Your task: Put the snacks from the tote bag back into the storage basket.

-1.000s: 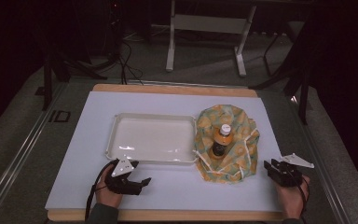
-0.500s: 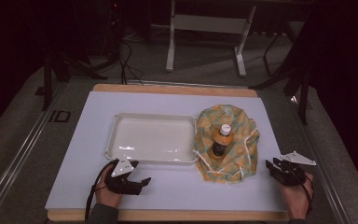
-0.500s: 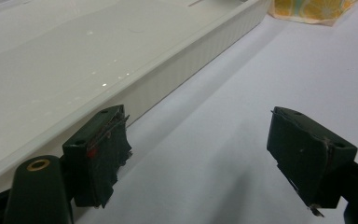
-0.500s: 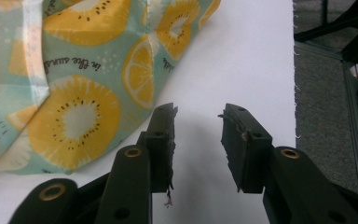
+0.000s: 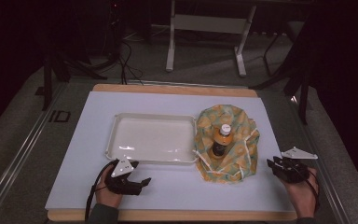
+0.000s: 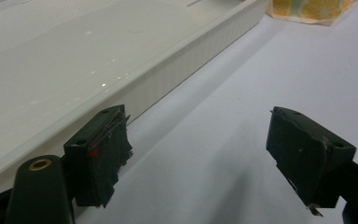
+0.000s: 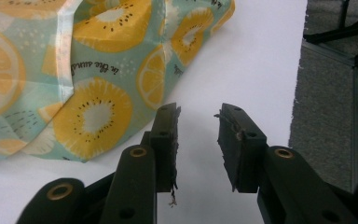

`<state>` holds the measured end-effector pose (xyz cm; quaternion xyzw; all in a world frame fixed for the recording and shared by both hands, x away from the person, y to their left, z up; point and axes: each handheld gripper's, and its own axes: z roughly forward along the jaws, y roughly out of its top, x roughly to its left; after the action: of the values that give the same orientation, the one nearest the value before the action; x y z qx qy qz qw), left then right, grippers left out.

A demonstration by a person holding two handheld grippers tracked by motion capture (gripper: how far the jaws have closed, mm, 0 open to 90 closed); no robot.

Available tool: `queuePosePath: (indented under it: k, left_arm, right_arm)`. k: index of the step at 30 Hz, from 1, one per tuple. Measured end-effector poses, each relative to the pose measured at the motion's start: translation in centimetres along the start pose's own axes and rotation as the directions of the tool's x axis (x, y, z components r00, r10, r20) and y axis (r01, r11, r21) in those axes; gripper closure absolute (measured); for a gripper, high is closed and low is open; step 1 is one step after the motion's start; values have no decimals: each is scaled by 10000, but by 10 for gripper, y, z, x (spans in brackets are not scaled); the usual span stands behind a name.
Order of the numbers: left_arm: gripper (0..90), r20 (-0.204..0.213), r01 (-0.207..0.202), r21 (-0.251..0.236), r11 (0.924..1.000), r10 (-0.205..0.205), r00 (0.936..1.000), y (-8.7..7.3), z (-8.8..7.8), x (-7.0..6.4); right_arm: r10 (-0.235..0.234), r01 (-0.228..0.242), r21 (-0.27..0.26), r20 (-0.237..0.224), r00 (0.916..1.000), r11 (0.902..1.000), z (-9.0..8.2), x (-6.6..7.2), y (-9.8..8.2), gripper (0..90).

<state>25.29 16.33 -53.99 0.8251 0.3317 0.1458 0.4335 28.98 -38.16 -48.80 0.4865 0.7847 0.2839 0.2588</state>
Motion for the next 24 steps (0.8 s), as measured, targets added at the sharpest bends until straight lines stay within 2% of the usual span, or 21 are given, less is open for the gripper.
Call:
queuePosePath:
  k: [7,19,20,24]
  left_arm:
    - [210,-47,-118,94,9999,118,9999,0,1,-1]
    - [210,-125,-244,105,9996,245,9996,0,1,-2]
    - [210,-122,-233,106,9997,234,9997,0,1,-2]
    - [210,-100,-241,127,9996,242,9997,1,2,-3]
  right_arm:
    - [-593,596,400,-97,9982,9974,-3,0,5,703]
    - [-945,955,538,-210,9953,9940,-11,-3,11,689]
    - [-1113,1124,572,-228,9935,9920,-14,-3,12,689]
    - [-1222,1247,530,-466,9914,9908,-18,-2,16,689]
